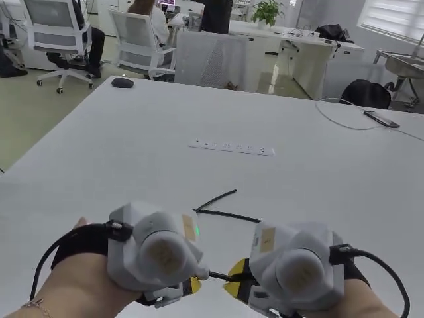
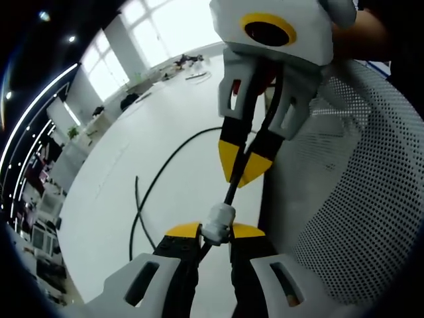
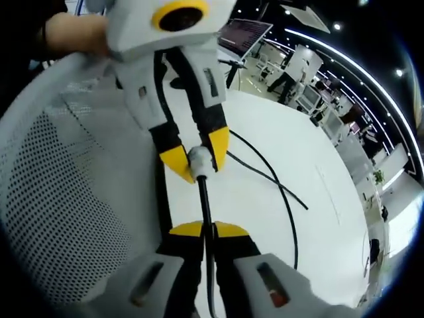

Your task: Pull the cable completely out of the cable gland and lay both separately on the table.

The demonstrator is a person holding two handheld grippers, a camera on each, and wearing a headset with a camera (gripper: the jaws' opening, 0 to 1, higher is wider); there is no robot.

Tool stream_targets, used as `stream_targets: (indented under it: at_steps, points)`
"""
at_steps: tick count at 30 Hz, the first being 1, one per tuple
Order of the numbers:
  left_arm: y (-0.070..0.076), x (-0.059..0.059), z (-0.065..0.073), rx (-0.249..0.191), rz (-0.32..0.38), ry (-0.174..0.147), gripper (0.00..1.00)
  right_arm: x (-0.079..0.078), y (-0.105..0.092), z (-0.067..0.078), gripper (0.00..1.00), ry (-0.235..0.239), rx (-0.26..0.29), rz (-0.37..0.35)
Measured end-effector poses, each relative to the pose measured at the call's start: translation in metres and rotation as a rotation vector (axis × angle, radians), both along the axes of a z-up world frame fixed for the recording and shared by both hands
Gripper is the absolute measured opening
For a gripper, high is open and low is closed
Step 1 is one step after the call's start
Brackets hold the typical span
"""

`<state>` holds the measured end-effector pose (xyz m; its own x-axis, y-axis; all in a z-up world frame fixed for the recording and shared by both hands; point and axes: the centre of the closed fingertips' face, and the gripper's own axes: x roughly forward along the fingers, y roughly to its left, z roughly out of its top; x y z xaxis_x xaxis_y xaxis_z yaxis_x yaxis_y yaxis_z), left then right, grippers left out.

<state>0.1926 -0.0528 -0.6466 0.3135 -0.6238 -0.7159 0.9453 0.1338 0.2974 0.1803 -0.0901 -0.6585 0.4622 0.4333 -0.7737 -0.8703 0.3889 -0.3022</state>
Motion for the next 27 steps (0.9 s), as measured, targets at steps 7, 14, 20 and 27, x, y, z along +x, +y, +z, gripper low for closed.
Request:
stream_targets:
  at_steps: [7,14,20,27]
  points:
    - [0.009,0.007,0.0,0.003,0.049,0.005,0.17,0.006,-0.044,-0.018,0.05,0.036,-0.182,-0.144]
    - [0.007,0.005,-0.002,0.013,0.035,0.006,0.17,0.001,-0.027,-0.02,0.21,0.08,-0.089,-0.123]
    - [0.002,0.0,-0.001,0.004,0.001,0.005,0.17,-0.011,0.018,0.001,0.28,0.039,0.067,0.045]
    - [-0.003,-0.006,-0.002,0.011,-0.032,0.008,0.17,-0.013,0.025,0.007,0.05,0.015,0.081,0.101]
